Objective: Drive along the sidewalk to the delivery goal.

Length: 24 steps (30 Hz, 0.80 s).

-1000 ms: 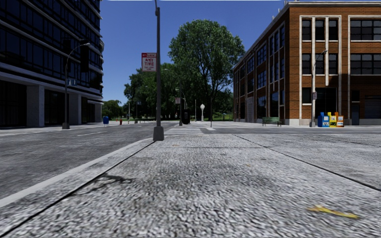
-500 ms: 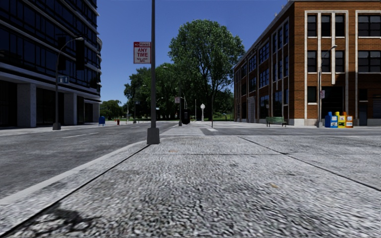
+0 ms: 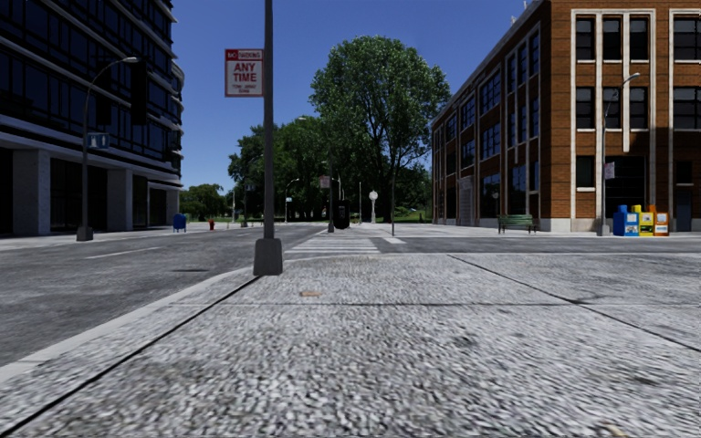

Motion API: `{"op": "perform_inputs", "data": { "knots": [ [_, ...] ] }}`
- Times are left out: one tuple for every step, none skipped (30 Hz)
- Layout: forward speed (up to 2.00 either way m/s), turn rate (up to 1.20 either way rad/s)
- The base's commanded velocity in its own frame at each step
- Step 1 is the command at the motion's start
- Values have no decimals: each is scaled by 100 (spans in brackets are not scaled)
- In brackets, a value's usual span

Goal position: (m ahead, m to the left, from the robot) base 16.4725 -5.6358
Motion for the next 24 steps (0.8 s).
{"op": "perform_inputs", "data": {
  "knots": [
    [200,0],
    [200,0],
    [200,0],
    [200,0],
    [200,0],
    [200,0],
    [200,0],
    [200,0],
    [200,0],
    [200,0],
    [200,0],
    [200,0],
    [200,0],
    [200,0],
    [200,0],
    [200,0],
    [200,0],
    [200,0],
    [200,0],
    [200,0],
    [200,0],
    [200,0],
    [200,0],
    [200,0]
  ]
}}
